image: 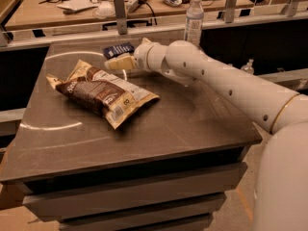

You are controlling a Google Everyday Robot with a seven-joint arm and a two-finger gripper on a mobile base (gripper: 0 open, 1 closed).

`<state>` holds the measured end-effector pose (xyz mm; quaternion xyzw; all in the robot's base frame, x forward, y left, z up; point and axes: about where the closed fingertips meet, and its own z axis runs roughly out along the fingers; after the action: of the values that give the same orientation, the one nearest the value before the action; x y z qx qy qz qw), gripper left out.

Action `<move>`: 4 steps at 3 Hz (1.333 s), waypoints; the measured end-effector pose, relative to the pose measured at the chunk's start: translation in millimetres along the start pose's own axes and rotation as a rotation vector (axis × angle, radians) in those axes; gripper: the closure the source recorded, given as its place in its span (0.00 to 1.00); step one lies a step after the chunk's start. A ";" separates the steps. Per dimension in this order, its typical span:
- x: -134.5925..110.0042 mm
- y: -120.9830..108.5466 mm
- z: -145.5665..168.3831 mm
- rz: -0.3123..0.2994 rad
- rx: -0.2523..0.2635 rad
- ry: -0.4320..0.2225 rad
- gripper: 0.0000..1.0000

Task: Move rxbar blueberry near blue plastic bottle

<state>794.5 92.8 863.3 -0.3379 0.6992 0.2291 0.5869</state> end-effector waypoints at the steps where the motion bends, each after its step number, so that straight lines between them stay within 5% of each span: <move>1: 4.0 -0.9 17.4 -0.001 -0.009 0.006 0.00; 2: 5.6 -10.8 32.8 0.005 -0.002 0.024 0.00; 4: 14.3 -35.6 61.2 0.134 0.024 0.060 0.47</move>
Offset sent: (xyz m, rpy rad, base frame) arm 0.0572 0.0070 -0.0182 -0.0382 0.0398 -0.0353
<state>860.4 110.0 839.5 -0.2899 0.7402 0.2492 0.5532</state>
